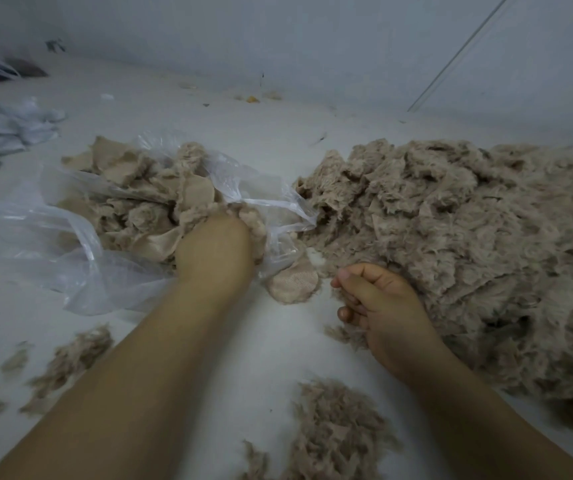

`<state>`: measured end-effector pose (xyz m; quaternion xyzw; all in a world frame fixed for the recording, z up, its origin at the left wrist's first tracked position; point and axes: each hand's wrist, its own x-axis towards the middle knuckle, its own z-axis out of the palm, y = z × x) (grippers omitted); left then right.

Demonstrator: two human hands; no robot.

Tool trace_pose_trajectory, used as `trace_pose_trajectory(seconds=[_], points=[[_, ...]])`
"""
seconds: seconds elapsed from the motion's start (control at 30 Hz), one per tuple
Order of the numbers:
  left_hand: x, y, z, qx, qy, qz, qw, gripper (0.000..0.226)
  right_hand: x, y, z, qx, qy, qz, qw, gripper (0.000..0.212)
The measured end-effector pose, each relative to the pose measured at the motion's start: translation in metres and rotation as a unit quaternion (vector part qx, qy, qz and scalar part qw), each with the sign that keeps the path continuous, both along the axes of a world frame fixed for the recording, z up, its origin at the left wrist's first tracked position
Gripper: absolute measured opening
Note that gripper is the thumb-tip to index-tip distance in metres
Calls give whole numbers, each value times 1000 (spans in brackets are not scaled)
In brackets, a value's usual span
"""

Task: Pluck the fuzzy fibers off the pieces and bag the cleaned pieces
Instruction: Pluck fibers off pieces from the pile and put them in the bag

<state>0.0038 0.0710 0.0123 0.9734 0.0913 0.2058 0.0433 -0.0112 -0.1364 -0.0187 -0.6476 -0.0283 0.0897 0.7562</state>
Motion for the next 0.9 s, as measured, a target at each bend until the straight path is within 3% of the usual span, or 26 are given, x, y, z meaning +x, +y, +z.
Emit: trace_pose_trajectory(seconds=[0.1, 0.17, 0.23, 0.3, 0.37, 0.43, 0.5, 0.57, 0.63, 0.7, 0.77, 0.9], points=[[-7, -8, 9, -4, -100, -45, 994, 15, 0, 0, 0, 1, -2, 5, 1000, 32], [-12, -20, 11, -31, -133, -140, 981, 19, 0, 1, 0, 3, -4, 2, 1000, 34], [-17, -32, 9, -67, -32, -217, 973, 24, 0, 1, 0, 3, -3, -1, 1000, 34], [-16, -40, 2, -16, 73, -239, 968, 28, 0, 2, 1, 1, -1, -2, 1000, 34], [-13, -40, -2, 17, 94, -231, 968, 22, 0, 2, 0, -1, -3, -4, 1000, 34], [-11, -39, -5, -7, 74, -221, 972, 17, 0, 2, 1, 0, -6, -9, 1000, 35], [-13, -39, -4, -97, 12, -226, 969, 14, 1, 3, 1, -3, 1, -16, 1000, 32], [-16, -41, 0, -175, -85, -263, 945, 10, 0, 4, 3, -10, 4, -15, 1000, 26], [-20, -45, 3, -163, -131, -338, 918, 6, -1, 3, 5, -8, -2, -6, 1000, 38], [-24, -50, 4, -132, -133, -411, 892, 6, -1, 3, 8, 5, 0, 2, 1000, 45], [-24, -51, 3, -135, -128, -459, 869, 12, -2, 2, 9, 21, 12, 2, 1000, 38], [-21, -45, 4, -170, -107, -466, 861, 25, 1, 3, 7, 13, 34, -27, 999, 37]])
